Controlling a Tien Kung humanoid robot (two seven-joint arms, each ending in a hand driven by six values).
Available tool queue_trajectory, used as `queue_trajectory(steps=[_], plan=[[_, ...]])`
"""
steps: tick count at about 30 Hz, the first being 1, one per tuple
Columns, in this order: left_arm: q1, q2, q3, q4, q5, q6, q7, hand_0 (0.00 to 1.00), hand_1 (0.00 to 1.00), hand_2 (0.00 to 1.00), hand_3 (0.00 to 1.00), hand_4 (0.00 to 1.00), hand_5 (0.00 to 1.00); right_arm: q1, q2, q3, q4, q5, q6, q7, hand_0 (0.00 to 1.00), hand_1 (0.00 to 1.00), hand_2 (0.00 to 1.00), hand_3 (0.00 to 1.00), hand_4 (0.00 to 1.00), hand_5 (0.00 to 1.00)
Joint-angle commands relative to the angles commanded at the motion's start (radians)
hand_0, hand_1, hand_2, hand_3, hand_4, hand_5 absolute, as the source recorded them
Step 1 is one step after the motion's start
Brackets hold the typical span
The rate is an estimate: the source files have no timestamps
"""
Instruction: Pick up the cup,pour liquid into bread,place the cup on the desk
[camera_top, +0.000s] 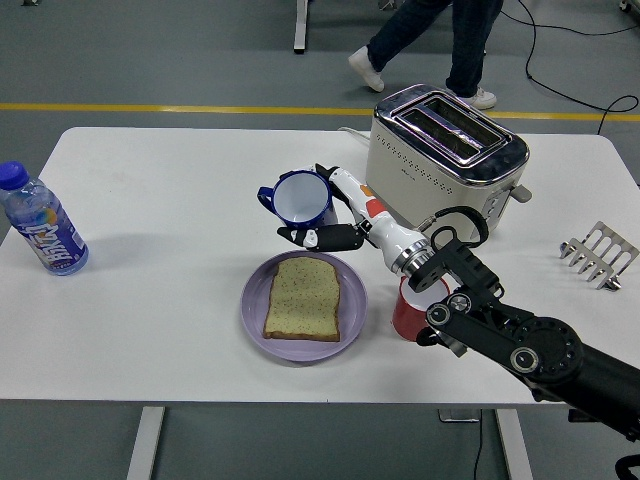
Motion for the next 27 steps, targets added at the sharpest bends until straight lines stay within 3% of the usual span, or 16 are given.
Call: queue_trajectory(steps=[20, 27], plan=[[-0.005, 0.001, -0.003, 0.000, 0.002, 0.001, 0.000, 0.690, 0.756, 0.773, 0.611, 0.396, 0.998, 0.031, -0.010, 0.015, -0.075, -0.311, -0.006, 0.036, 0.428, 0.388, 0.520, 0.524, 0.700, 0.002], [-0.005, 0.001, -0.005, 0.000, 0.004, 0.002, 0.001, 0.690, 0.756, 0.773, 0.611, 0.396, 0.998, 0.054, -0.032, 0.008, -0.093, -0.391, 0.035, 0.050, 0.428, 0.389, 0.522, 0.524, 0.704, 0.002]])
